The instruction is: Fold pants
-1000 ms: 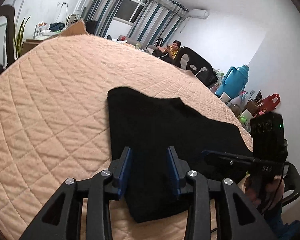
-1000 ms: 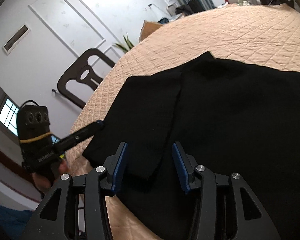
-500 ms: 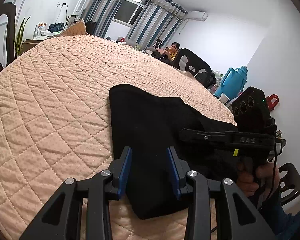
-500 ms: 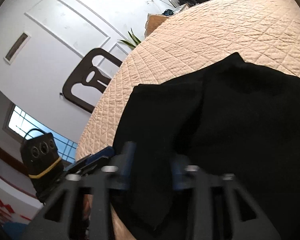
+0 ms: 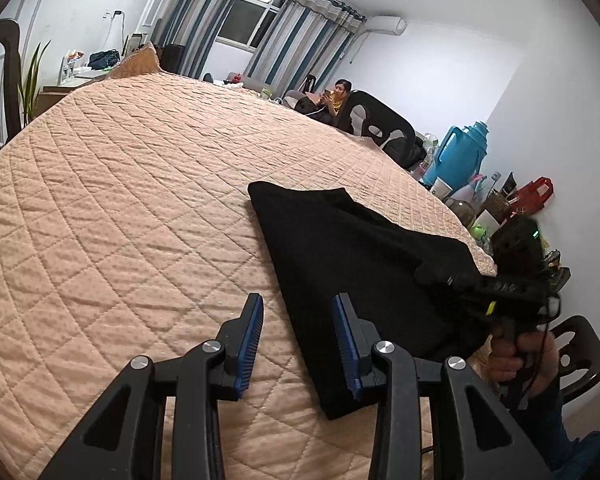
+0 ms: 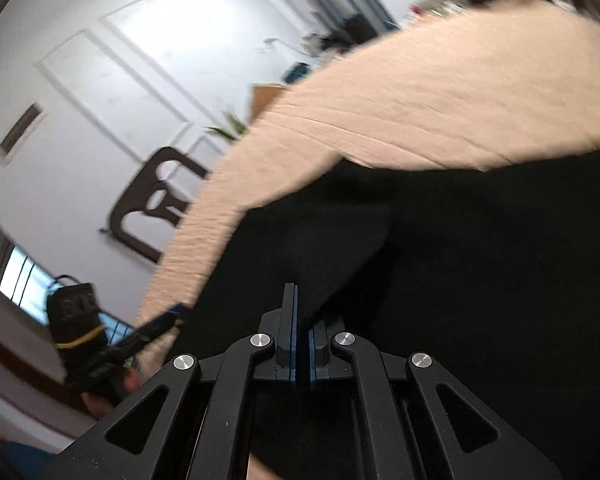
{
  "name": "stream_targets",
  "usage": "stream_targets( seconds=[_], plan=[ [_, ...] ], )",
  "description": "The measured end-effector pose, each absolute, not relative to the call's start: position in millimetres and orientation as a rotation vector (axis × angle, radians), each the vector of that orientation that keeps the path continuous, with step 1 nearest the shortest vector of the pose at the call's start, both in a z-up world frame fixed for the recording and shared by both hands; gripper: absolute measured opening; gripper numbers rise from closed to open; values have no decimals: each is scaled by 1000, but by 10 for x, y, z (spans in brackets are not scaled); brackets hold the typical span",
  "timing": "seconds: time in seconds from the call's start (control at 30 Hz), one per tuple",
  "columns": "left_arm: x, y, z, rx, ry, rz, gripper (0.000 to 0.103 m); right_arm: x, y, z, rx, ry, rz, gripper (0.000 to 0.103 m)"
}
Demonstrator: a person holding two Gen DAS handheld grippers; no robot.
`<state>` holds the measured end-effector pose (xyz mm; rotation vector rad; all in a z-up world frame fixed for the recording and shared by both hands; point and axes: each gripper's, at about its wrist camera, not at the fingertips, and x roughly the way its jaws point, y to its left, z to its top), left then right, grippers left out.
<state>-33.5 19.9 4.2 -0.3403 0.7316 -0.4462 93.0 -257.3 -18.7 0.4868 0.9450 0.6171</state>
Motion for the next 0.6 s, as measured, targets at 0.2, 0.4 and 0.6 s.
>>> stream_targets(
  seconds=[0.2, 0.4, 0.6],
  plan=[
    [-336, 108, 131, -318, 721, -462, 39, 905, -2562, -87, 484, 906, 626, 3],
    [-324, -17, 149, -297, 722, -497, 39, 857, -2695, -52, 489, 873, 587, 3],
    [-300, -178, 81, -264, 757, -526, 39, 858, -2779, -176, 519, 927, 582, 4]
  ],
)
